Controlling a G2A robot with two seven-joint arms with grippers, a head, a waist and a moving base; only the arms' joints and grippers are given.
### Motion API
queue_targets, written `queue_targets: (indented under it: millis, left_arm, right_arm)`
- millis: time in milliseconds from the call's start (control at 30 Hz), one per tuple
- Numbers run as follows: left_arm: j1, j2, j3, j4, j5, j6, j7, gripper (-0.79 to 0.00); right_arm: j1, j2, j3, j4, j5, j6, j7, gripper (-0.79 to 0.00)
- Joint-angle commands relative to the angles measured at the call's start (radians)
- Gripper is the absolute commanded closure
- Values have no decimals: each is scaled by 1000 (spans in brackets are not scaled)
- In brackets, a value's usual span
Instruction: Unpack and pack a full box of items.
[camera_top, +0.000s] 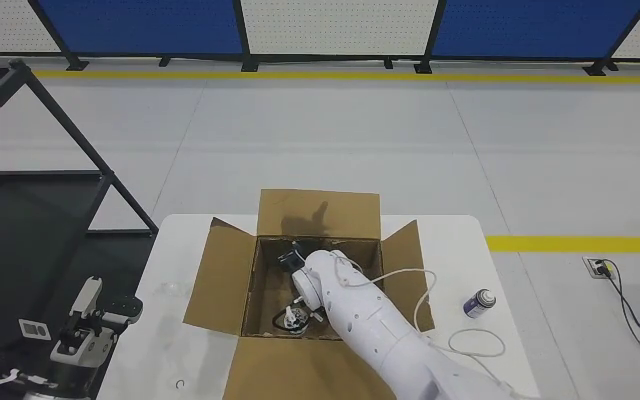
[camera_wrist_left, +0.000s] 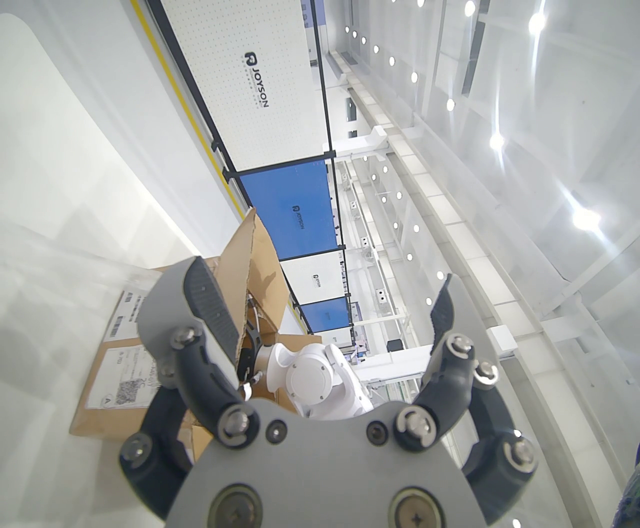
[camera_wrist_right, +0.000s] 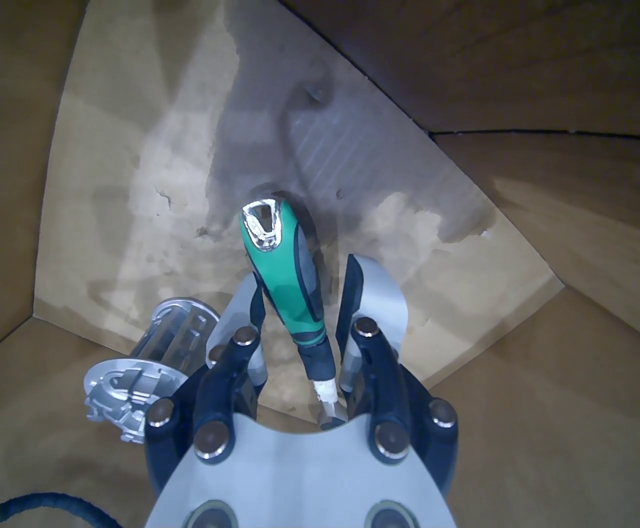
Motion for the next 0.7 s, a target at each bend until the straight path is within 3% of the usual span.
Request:
queue_targets:
  millis: [0, 300, 500, 667]
  left_arm:
    - [0, 0, 0, 0, 0, 0, 0, -785]
    - [0, 0, 0, 0, 0, 0, 0, -785]
    - [0, 0, 0, 0, 0, 0, 0, -785]
    - [0, 0, 0, 0, 0, 0, 0, -785]
  right_arm:
    - [3, -4, 2, 14, -2, 1, 0, -326]
    - [21, -18, 27, 68, 8, 41, -26, -317]
    - [21, -24, 36, 74, 6, 19, -28, -388]
    - [16, -31, 37, 78, -6, 12, -24, -394]
